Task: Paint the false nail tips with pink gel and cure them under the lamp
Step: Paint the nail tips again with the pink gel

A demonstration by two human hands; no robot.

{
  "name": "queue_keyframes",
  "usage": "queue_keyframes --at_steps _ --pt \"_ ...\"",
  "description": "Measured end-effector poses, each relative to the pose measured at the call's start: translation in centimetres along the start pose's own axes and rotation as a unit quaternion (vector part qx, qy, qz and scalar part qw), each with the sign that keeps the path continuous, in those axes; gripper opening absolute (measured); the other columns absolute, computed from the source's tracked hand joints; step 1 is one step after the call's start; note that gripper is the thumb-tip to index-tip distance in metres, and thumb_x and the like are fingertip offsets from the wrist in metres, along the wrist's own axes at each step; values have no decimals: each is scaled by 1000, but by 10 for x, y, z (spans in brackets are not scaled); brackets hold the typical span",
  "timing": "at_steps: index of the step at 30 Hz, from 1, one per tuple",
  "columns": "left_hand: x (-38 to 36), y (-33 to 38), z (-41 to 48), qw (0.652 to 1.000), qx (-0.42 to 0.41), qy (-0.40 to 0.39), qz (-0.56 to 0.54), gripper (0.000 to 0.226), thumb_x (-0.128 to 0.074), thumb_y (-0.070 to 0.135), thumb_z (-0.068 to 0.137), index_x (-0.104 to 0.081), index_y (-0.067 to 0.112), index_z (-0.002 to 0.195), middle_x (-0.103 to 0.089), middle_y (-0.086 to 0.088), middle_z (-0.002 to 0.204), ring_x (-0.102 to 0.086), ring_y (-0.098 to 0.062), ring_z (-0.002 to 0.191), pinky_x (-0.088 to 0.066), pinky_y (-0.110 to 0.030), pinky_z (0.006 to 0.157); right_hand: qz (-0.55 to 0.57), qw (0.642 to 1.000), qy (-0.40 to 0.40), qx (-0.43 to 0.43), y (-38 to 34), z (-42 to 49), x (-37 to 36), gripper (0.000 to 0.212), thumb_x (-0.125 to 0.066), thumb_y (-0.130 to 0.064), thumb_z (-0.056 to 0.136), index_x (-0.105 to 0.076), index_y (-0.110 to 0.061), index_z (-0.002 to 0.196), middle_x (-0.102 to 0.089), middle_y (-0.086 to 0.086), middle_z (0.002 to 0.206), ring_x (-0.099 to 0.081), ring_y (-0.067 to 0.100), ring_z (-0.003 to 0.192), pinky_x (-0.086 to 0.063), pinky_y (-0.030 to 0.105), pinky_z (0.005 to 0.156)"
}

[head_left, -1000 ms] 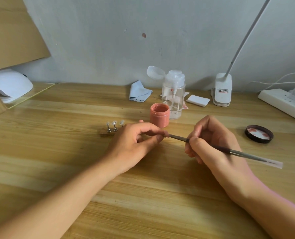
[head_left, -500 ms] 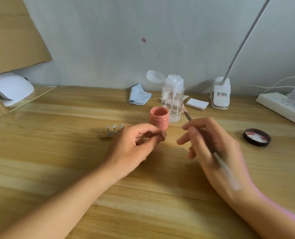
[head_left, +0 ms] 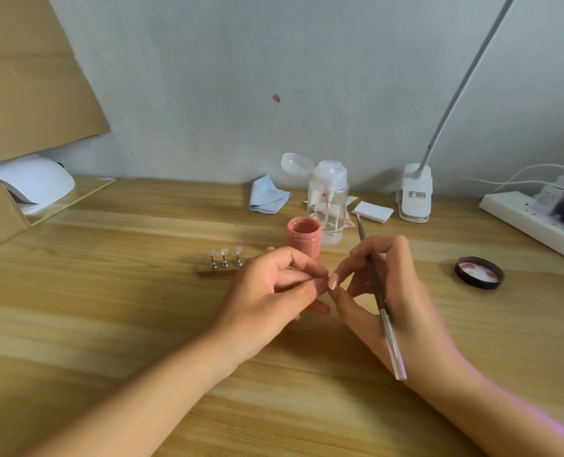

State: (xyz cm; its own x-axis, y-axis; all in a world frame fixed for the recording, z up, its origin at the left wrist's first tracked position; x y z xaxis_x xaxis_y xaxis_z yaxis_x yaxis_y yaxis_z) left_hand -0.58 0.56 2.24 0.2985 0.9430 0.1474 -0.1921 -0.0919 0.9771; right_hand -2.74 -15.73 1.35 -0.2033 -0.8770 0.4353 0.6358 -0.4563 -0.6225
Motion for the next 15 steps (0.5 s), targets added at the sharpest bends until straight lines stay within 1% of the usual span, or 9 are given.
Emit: queue_keyframes --at_steps 2,4,5,8,11,12,13,14,15 --pt "-1 1 -1 1000 16 -2 -10 11 -69 20 89 -65 14 98 -78 4 88 -74 -9 74 -45 -12 55 -13 1000 5 17 -2 -1 1 48 -71 4 81 -37 -17 108 -61 -12 90 -63 17 77 -53 28 65" --pt "-2 2 -3 999 29 2 -19 10 -68 19 90 -65 14 99 -78 3 88 -74 -10 75 -46 -12 55 -27 999 9 35 -6 -1 3 46 -72 6 80 -39 -13 106 -60 -12 89 -64 14 82 -51 18 69" --pt "-2 2 -3 999 34 2 -21 9 -68 20 91 -65 15 98 -78 3 88 -74 -10 75 -46 -12 55 -36 998 6 43 -8 -1 4 46 -72 7 79 -40 -12 105 -60 -12 90 -64 12 85 -50 16 72" --pt "-2 3 -4 999 34 -11 -13 3 -67 20 93 -66 20 96 -78 4 86 -74 -8 77 -46 -11 56 -72 995 1 67 -14 0 4 45 -73 10 76 -41 -10 101 -58 -11 90 -60 11 84 -48 21 72" --pt "0 5 -3 1000 -4 -23 21 7 -65 20 94 -67 25 98 -78 7 91 -74 -9 81 -48 -12 63 -78 994 6 71 -17 1 4 47 -72 12 73 -41 -11 100 -57 -7 88 -58 9 84 -47 21 72" --pt "3 5 -2 998 -29 -18 51 9 -65 21 94 -67 26 101 -77 9 95 -74 -8 85 -50 -16 69 -79 995 11 67 -17 1 4 48 -72 12 73 -40 -12 100 -57 -6 88 -58 9 83 -46 19 73" --pt "11 5 -1 993 -65 2 100 13 -63 23 92 -66 27 104 -76 11 100 -72 -7 90 -52 -22 76 -78 995 18 60 -18 2 3 49 -72 11 73 -40 -12 100 -57 -6 87 -57 9 82 -45 18 72" --pt "21 6 1 979 -105 41 171 18 -62 26 89 -65 29 106 -74 15 104 -70 -4 95 -53 -29 82 -73 996 24 49 -17 2 3 49 -72 11 73 -39 -13 101 -57 -6 87 -56 10 80 -45 19 71" --pt "35 7 4 949 -143 96 264 22 -62 29 86 -62 31 108 -71 18 107 -67 -1 98 -53 -33 87 -65 997 31 35 -16 3 3 49 -71 10 73 -39 -13 101 -56 -6 86 -55 12 79 -45 20 70"
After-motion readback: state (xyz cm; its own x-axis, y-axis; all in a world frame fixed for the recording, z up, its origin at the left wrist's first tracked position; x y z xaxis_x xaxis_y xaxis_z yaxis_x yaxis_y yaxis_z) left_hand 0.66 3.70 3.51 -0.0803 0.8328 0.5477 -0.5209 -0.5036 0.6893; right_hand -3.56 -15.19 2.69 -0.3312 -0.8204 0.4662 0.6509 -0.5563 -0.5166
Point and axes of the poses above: each hand's wrist, its own z-axis towards the middle knuckle, its own x-axis out of the back of the hand, y = z × x, the point moved 2 cm from there along z, towards the middle knuckle
